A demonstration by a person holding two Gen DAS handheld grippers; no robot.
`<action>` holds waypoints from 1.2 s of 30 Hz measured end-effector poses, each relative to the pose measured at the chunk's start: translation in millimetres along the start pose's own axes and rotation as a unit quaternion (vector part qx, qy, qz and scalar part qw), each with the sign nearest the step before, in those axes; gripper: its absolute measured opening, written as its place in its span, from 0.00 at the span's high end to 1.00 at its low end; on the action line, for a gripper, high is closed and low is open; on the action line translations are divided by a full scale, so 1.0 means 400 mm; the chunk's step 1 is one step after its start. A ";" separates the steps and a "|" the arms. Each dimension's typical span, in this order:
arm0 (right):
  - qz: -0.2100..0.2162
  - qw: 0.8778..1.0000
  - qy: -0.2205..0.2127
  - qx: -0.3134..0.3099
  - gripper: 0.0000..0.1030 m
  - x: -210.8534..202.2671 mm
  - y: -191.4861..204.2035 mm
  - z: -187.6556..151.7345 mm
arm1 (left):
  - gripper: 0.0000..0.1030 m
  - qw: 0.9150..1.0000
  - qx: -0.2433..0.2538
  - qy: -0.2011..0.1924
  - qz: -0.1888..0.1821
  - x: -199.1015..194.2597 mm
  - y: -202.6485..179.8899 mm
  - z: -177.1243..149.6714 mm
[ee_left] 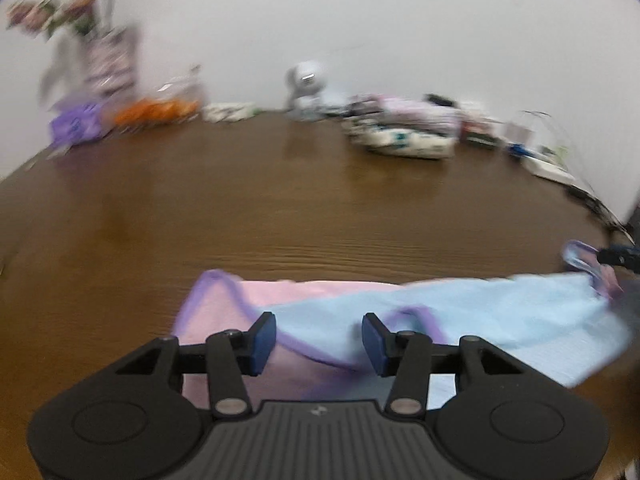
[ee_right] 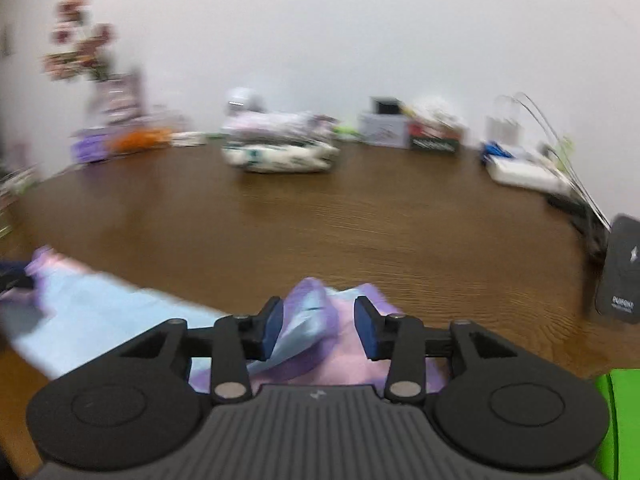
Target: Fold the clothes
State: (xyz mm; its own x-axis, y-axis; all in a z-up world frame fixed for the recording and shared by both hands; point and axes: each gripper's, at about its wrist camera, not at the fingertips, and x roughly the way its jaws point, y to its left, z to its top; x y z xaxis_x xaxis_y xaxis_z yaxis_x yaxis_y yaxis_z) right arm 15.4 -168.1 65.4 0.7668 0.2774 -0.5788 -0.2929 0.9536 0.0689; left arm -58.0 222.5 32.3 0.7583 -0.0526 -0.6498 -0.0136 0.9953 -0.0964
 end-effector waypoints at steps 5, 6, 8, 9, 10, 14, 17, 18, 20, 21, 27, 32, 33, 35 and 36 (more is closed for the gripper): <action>0.030 0.998 0.039 0.036 0.81 0.110 -0.006 0.007 | 0.54 1.000 -0.004 0.019 -0.016 0.038 0.033 0.022; 0.019 0.998 0.039 0.044 0.92 0.117 -0.009 0.006 | 0.54 1.000 0.000 0.019 -0.013 0.040 0.031 0.022; -0.007 0.998 0.014 0.066 0.93 0.088 -0.031 0.004 | 0.54 1.000 0.004 0.020 -0.011 0.042 0.026 0.022; -0.013 0.997 -0.006 0.079 0.93 0.058 -0.046 0.000 | 0.54 1.000 0.005 0.020 -0.010 0.043 0.024 0.022; -0.017 0.996 -0.029 0.086 0.93 0.020 -0.059 -0.008 | 0.54 1.000 0.006 0.019 -0.010 0.043 0.022 0.022; -0.001 0.989 -0.081 0.120 0.89 -0.108 -0.124 -0.081 | 0.54 1.000 0.003 0.013 -0.017 0.045 0.029 0.014; -0.011 0.992 -0.047 0.120 0.67 -0.123 -0.139 -0.133 | 0.54 1.000 -0.010 0.015 -0.020 0.049 0.036 0.022; -0.030 0.992 -0.044 0.117 0.62 -0.130 -0.137 -0.141 | 0.54 1.000 -0.014 0.016 -0.017 0.048 0.036 0.024; -0.049 0.991 -0.055 0.111 0.59 -0.157 -0.132 -0.143 | 0.53 1.000 -0.019 0.012 -0.010 0.041 0.038 0.025; -0.043 0.991 -0.073 0.104 0.59 -0.177 -0.123 -0.138 | 0.51 1.000 -0.021 0.010 -0.012 0.037 0.040 0.025; 0.007 0.996 -0.085 -0.002 0.56 -0.155 0.022 -0.085 | 0.51 0.999 -0.041 0.006 -0.020 0.029 0.063 0.027; 0.051 0.998 -0.034 -0.022 0.60 -0.069 0.101 -0.103 | 0.50 0.999 -0.037 0.004 -0.022 0.026 0.060 0.035; 0.052 0.998 -0.025 -0.026 0.60 -0.059 0.111 -0.109 | 0.51 0.999 -0.041 0.005 -0.017 0.030 0.063 0.038; 0.054 0.998 -0.016 -0.028 0.60 -0.042 0.111 -0.114 | 0.51 0.999 -0.050 0.011 -0.003 0.039 0.070 0.040; 0.054 0.998 -0.014 -0.026 0.60 -0.039 0.110 -0.116 | 0.51 0.999 -0.053 0.010 0.003 0.039 0.073 0.040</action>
State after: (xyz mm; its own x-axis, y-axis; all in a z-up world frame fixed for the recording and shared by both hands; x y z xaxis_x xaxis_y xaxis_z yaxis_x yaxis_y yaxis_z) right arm -36.2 -136.1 39.7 0.7447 0.3826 -0.5469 -0.4038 0.9107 0.0872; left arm -36.1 252.1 31.2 0.7443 -0.0497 -0.6660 -0.0870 0.9815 -0.1705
